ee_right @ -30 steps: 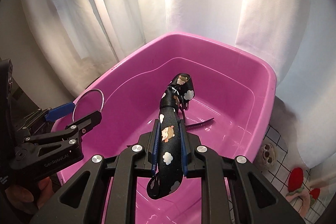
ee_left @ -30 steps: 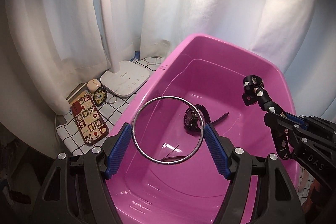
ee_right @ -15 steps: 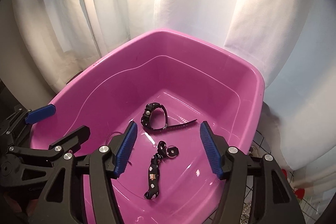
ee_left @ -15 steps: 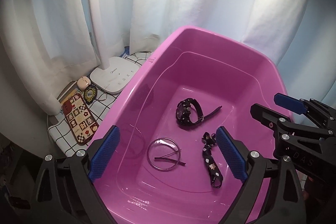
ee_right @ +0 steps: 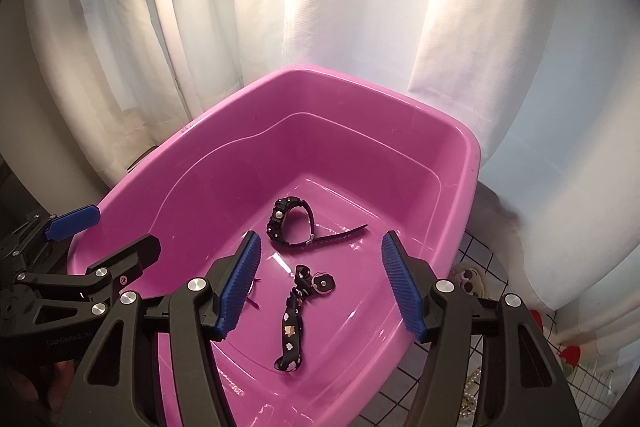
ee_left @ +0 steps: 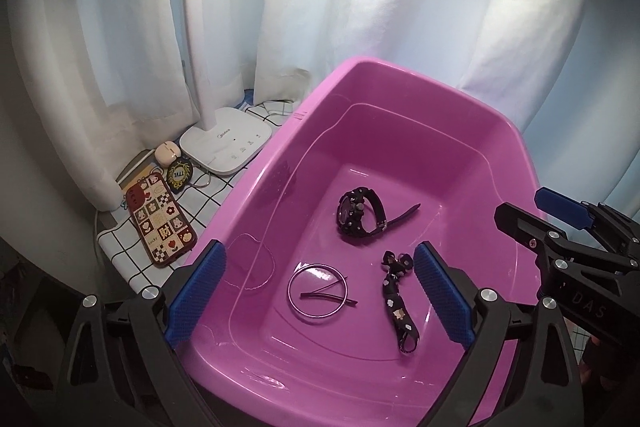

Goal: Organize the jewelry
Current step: 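Withdraw both tools from the tub back over the table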

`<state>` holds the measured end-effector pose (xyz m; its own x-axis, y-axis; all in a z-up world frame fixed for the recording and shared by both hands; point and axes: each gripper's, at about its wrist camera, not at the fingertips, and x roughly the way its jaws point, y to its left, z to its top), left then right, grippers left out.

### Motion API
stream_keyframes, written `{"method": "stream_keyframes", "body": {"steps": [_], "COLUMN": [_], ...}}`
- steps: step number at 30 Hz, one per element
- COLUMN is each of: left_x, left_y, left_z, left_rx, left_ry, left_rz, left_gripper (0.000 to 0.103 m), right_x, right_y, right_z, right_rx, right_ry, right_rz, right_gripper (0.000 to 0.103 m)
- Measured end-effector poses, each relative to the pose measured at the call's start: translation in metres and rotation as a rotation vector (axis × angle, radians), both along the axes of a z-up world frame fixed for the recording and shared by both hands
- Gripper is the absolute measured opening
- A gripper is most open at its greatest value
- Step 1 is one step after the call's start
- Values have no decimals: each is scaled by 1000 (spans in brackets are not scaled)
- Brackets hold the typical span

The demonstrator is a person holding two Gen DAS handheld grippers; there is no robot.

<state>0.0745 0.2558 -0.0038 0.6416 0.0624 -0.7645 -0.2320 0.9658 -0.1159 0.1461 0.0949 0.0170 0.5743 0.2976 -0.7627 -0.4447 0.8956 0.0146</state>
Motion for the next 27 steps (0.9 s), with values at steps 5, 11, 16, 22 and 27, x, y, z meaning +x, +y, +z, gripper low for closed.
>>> {"method": "stream_keyframes", "body": {"steps": [5, 11, 16, 22, 27], "left_x": [-5, -11, -16, -25, -33], "left_y": [-7, -21, -38, -60, -81], "left_z": [5, 13, 20, 28, 30], "left_rx": [15, 25, 33, 36, 35], "left_ry": [-10, -27, -42, -60, -68], "left_rz": [-3, -23, -41, -64, -82], "left_gripper": [93, 93, 93, 93, 93], "right_x": [-11, -26, -38, -57, -77], "right_y": [-8, -22, -41, -69, -98], "right_z": [5, 12, 17, 22, 20], "right_rx": [12, 30, 55, 85, 112], "right_ry": [-9, -23, -28, -38, -36], "right_rz": [-7, -20, -39, -66, -93], "right_gripper": [60, 60, 60, 60, 60]}}
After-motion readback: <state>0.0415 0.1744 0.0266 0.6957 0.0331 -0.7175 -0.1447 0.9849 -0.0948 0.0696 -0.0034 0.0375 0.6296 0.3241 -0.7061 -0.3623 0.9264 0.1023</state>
